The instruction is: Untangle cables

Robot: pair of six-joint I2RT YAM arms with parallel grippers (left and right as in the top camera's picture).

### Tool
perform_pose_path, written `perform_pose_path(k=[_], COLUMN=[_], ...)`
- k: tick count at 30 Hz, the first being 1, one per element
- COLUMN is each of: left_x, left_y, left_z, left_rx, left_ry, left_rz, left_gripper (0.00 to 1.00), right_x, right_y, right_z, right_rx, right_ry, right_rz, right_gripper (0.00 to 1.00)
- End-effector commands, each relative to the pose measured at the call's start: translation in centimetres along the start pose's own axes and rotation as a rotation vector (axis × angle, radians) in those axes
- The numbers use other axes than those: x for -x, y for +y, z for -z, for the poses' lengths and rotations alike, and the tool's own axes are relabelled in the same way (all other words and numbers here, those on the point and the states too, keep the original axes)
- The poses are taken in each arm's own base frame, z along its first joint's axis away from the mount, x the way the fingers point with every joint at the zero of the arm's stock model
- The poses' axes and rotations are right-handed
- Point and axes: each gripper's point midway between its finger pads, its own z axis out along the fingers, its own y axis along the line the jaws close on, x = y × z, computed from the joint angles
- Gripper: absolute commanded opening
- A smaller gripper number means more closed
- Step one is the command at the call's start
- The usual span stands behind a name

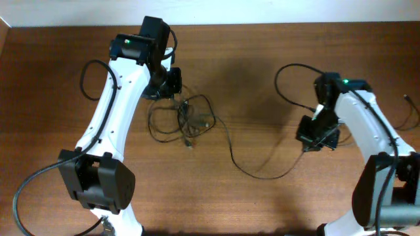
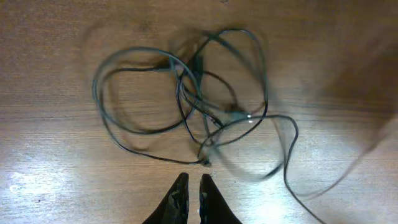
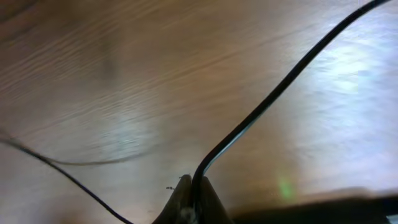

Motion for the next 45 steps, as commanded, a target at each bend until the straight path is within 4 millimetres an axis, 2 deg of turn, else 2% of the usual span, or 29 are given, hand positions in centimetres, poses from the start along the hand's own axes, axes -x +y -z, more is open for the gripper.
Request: perform_pose_path(k=[1,3,5,7,9,12,15,16,17,18,20,22,23,24,27,29,31,32,33,34,39,41,42,43,45], left_x=[-0.1,-0.1,-0.1,-0.1,-0.1,0.3,1.1,1.1,1.0,0.8,0.5,-0.1,-0.3,-0.6,-1.1,-0.7,-0.2,-0.1,0.0,0.0,0.0,0.0,0.1,0.0,-0.4], left_y=[0.0,0.0,0.0,0.0,0.0,-0.5,-2.3,-2.9,-3.6,-4.3,-5.9,-7.9,-8.8,-9.7,-10.6,-9.4,-8.1,-7.5,-5.8,-4.6,1.9,4.0,5.0,5.7,6.6], left_z=[0.7,0.7,0.7,0.7,0.7,0.6,-0.5,-1.0,-1.6,-2.4,-4.5,-6.3,-7.2,-8.9,-10.4,-10.9,-10.8,-10.8,-10.8,-10.8,-10.7,-10.5,-10.4,-10.3,-10.3], left_rx=[0.005,0.005,0.005,0.005,0.005,-0.001,-0.022,-0.027,-0.033,-0.038,-0.055,-0.074,-0.077,-0.048,-0.042,0.045,0.083,0.087,0.104,0.115,0.122,0.138,0.145,0.15,0.16], left_ry=[-0.021,-0.02,-0.021,-0.02,-0.02,-0.034,-0.073,-0.078,-0.081,-0.084,-0.099,-0.116,-0.135,-0.172,-0.191,-0.224,-0.232,-0.227,-0.207,-0.192,-0.097,-0.084,-0.079,-0.074,-0.054], left_rz=[-0.014,-0.014,-0.015,-0.015,-0.014,-0.007,-0.003,-0.017,-0.034,-0.052,-0.093,-0.144,-0.168,-0.204,-0.234,-0.234,-0.2,-0.174,-0.103,-0.067,0.099,0.146,0.17,0.187,0.208], left_gripper=[0.08,0.08,0.08,0.09,0.08,0.08,0.08,0.08,0.09,0.09,0.14,0.21,0.26,0.27,0.26,0.27,0.31,0.31,0.31,0.31,0.34,0.4,0.5,0.64,0.99], right_x=[-0.7,-1.0,-1.2,-1.1,-0.7,0.5,0.8,0.8,0.8,0.9,1.2,1.9,2.0,2.1,2.0,1.8,1.0,0.4,-1.4,-2.1,-3.7,-4.6,-4.9,-4.8,-4.3], right_y=[2.8,4.0,5.3,5.6,5.2,3.7,3.6,3.6,3.6,3.7,3.9,4.7,4.9,5.0,5.0,5.0,6.5,8.0,11.4,12.7,16.3,18.2,18.9,19.4,19.9], right_z=[-0.4,-0.6,-0.8,-0.9,-0.8,-0.7,-0.6,-0.6,-0.6,-0.6,-0.6,-0.5,-0.4,-0.4,-0.4,-0.6,-0.7,-0.6,0.2,0.6,0.4,0.3,0.2,-0.2,-0.8], right_rx=[0.034,0.035,0.039,0.042,0.019,-0.073,-0.071,-0.071,-0.072,-0.069,-0.061,-0.028,-0.021,-0.018,-0.019,-0.015,0.078,0.16,0.357,0.427,0.457,0.472,0.47,0.432,0.344], right_ry=[-0.012,-0.03,-0.049,-0.058,-0.077,-0.132,-0.142,-0.142,-0.142,-0.146,-0.16,-0.191,-0.194,-0.199,-0.198,-0.189,-0.146,-0.122,-0.078,-0.065,-0.105,-0.136,-0.151,-0.186,-0.257], right_rz=[0.087,0.134,0.179,0.189,0.217,0.225,0.219,0.219,0.219,0.219,0.222,0.227,0.228,0.229,0.228,0.229,0.253,0.319,0.498,0.542,0.676,0.747,0.772,0.773,0.77], right_gripper=[0.04,0.05,0.15,0.18,0.18,0.1,0.1,0.11,0.19,0.22,0.22,0.27,0.32,0.45,0.47,0.47,0.47,0.47,0.47,0.47,0.46,0.46,0.46,0.47,0.43])
